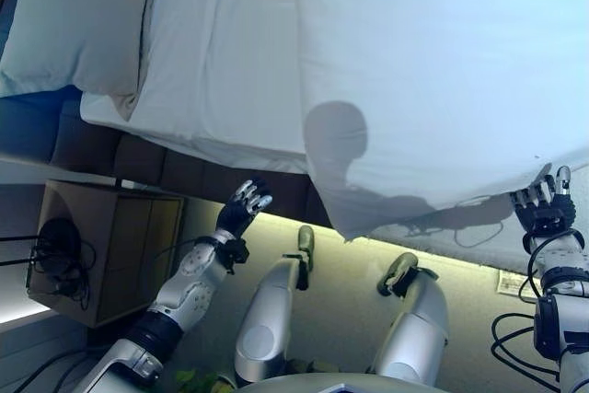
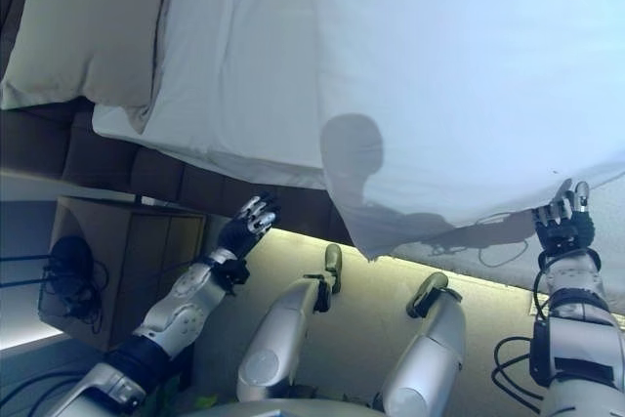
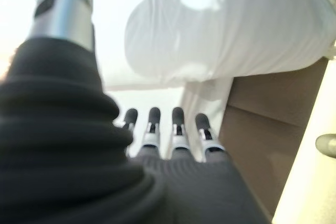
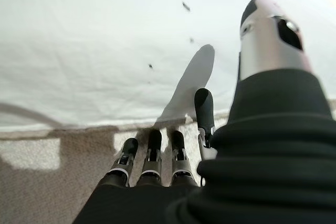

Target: Make the bed neatly

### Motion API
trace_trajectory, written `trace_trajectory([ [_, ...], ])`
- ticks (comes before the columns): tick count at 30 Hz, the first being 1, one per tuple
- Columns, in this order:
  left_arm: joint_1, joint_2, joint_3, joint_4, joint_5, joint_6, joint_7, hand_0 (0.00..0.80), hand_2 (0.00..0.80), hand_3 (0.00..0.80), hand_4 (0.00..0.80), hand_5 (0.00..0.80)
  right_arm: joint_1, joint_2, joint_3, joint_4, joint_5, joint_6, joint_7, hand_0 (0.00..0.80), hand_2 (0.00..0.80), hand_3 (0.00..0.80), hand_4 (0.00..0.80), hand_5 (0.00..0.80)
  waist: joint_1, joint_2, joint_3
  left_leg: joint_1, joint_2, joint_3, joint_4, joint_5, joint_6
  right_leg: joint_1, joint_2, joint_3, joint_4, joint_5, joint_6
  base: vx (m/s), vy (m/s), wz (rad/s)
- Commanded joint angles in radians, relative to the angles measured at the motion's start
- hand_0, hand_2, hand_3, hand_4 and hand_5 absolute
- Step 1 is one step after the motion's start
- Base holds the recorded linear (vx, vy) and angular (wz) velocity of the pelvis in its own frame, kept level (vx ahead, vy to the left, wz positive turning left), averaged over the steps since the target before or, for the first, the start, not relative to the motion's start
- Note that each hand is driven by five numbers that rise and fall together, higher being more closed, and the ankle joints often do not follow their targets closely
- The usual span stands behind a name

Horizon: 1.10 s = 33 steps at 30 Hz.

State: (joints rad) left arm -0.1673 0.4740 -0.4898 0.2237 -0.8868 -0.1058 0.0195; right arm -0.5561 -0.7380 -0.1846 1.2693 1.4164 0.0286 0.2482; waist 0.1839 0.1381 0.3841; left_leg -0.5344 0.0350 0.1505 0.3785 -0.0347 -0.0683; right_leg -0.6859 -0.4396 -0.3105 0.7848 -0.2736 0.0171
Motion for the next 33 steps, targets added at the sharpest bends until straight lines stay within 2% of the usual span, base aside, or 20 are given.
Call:
trace_trajectory([
  [1,0.010,0.021,-0.006,-0.060,-0.028,-0.056,-0.014,0.000,0.000,0.000,0.000,0.000,-0.082,-0.088,-0.011,-0.002,-0.005,-0.021,0.057,0.000,0.000,0.000,0.000,0.000,0.027,0.010,-0.010,-0.052,0.057,-0.061,0.116,-0.077,0.048,0.042,-0.062,0.057,-0.310,0.327,0.171,0.066,0.001,0.04],
  [6,0.019,0.025,-0.014,-0.061,-0.034,-0.054,-0.025,0.000,0.000,0.000,0.000,0.000,-0.113,-0.122,-0.007,-0.008,-0.015,0.002,0.049,0.000,0.000,0.000,0.000,0.000,0.027,0.020,-0.016,-0.076,0.055,-0.059,0.146,-0.087,0.047,0.004,-0.071,0.076,-0.266,0.314,0.168,0.031,0.025,0.06],
  [7,0.021,0.024,-0.016,-0.060,-0.034,-0.055,-0.024,0.000,0.000,0.000,0.000,0.000,-0.118,-0.127,-0.004,-0.005,-0.026,0.005,0.050,0.100,0.100,0.100,0.100,0.100,0.027,0.022,-0.017,-0.080,0.055,-0.058,0.149,-0.087,0.048,-0.003,-0.071,0.079,-0.261,0.313,0.168,0.007,0.022,0.08],
  [8,0.022,0.023,-0.021,-0.056,-0.034,-0.060,-0.022,0.000,0.000,0.000,0.000,0.000,-0.122,-0.129,0.001,-0.001,-0.042,0.003,0.051,0.405,0.405,0.405,0.405,0.405,0.027,0.023,-0.017,-0.083,0.055,-0.057,0.151,-0.086,0.047,-0.008,-0.071,0.081,-0.257,0.313,0.168,0.004,0.025,0.08],
  [9,0.025,0.022,-0.026,-0.054,-0.036,-0.067,-0.019,0.000,0.000,0.000,0.000,0.000,-0.130,-0.132,0.008,0.001,-0.055,-0.003,0.047,0.800,0.800,0.800,0.800,0.800,0.027,0.025,-0.015,-0.087,0.055,-0.056,0.154,-0.086,0.047,-0.016,-0.071,0.082,-0.253,0.314,0.167,-0.002,0.024,0.06],
  [16,0.020,-0.001,-0.039,-0.028,-0.045,-0.104,-0.013,0.000,0.000,0.000,0.000,0.000,-0.197,-0.146,0.044,0.004,-0.080,-0.014,0.067,0.800,0.800,0.800,0.800,0.800,0.018,0.044,-0.006,-0.119,0.061,-0.050,0.134,-0.057,0.039,-0.077,-0.069,0.104,-0.246,0.330,0.173,-0.029,0.039,0.02],
  [25,0.024,-0.004,-0.029,-0.042,-0.057,-0.115,-0.020,0.000,0.000,0.000,0.000,0.000,-0.194,-0.130,0.052,-0.014,-0.022,0.005,0.062,0.800,0.800,0.800,0.800,0.800,0.011,0.044,-0.002,-0.107,0.070,-0.036,0.110,-0.046,0.038,-0.082,-0.075,0.102,-0.253,0.344,0.172,-0.027,0.018,0.00],
  [30,0.036,0.010,-0.014,-0.053,-0.076,-0.102,-0.026,0.000,0.000,0.000,0.000,0.000,-0.135,-0.103,0.030,-0.005,-0.011,0.017,0.099,0.800,0.800,0.800,0.800,0.800,0.016,0.028,-0.027,-0.040,0.073,-0.021,0.087,-0.057,0.044,-0.012,-0.080,0.081,-0.278,0.344,0.173,0.003,0.020,0.00],
  [33,0.045,0.021,0.008,-0.056,-0.074,-0.072,-0.018,0.000,0.000,0.000,0.000,0.000,-0.083,-0.061,0.034,-0.029,-0.101,-0.002,0.133,0.800,0.800,0.800,0.800,0.800,0.026,0.005,-0.051,0.027,0.069,-0.021,0.065,-0.068,0.048,0.072,-0.080,0.064,-0.321,0.348,0.173,0.079,-0.025,0.00],
])
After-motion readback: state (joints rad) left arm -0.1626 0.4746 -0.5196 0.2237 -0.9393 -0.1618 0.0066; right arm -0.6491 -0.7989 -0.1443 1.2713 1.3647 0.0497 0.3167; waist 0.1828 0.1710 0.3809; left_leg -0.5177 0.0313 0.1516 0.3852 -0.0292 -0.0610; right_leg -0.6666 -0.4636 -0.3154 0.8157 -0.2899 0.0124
